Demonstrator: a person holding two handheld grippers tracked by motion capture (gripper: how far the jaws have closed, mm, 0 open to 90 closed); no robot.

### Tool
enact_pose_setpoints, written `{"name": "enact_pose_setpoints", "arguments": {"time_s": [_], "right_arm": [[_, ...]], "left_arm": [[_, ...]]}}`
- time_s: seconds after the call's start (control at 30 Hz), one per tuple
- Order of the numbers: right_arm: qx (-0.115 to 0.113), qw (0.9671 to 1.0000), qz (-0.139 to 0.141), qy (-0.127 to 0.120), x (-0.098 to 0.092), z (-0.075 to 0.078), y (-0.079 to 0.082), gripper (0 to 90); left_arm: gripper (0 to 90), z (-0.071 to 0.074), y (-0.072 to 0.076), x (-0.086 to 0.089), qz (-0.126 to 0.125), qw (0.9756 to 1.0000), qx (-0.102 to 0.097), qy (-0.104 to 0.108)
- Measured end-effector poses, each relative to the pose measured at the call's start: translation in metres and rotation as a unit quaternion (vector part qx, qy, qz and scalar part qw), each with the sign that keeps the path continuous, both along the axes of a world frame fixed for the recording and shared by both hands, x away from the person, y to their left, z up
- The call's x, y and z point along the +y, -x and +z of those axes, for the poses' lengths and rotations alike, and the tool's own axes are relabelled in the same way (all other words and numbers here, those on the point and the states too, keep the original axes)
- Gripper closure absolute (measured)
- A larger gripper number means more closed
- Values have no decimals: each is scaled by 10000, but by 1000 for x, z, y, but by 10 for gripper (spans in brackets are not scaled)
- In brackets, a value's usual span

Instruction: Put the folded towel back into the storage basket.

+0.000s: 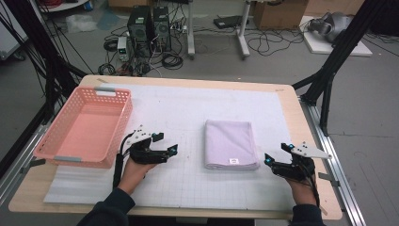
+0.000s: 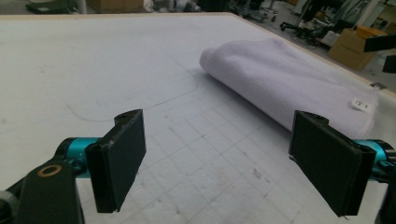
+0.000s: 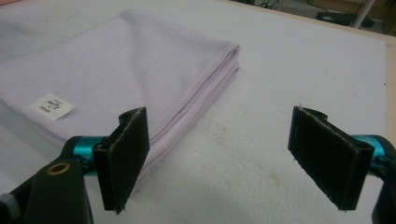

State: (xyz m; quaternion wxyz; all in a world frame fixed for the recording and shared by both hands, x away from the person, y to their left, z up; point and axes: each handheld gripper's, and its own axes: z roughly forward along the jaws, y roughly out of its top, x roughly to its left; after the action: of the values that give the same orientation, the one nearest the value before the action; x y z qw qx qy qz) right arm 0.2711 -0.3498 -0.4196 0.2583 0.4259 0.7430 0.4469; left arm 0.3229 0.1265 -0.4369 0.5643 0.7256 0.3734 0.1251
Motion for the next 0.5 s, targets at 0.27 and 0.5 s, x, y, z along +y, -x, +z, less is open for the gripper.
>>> {"name": "enact_pose_setpoints", "arguments": {"time_s": [0.27, 0.5], "right_arm": [[48, 10000, -20, -20, -1, -1, -1, 196], [30, 10000, -26, 20, -1, -1, -1, 196]], "left_arm": [[195, 9, -21, -39, -226, 9995, 202, -54], [194, 6, -31, -73, -469, 9975, 520, -50]]}}
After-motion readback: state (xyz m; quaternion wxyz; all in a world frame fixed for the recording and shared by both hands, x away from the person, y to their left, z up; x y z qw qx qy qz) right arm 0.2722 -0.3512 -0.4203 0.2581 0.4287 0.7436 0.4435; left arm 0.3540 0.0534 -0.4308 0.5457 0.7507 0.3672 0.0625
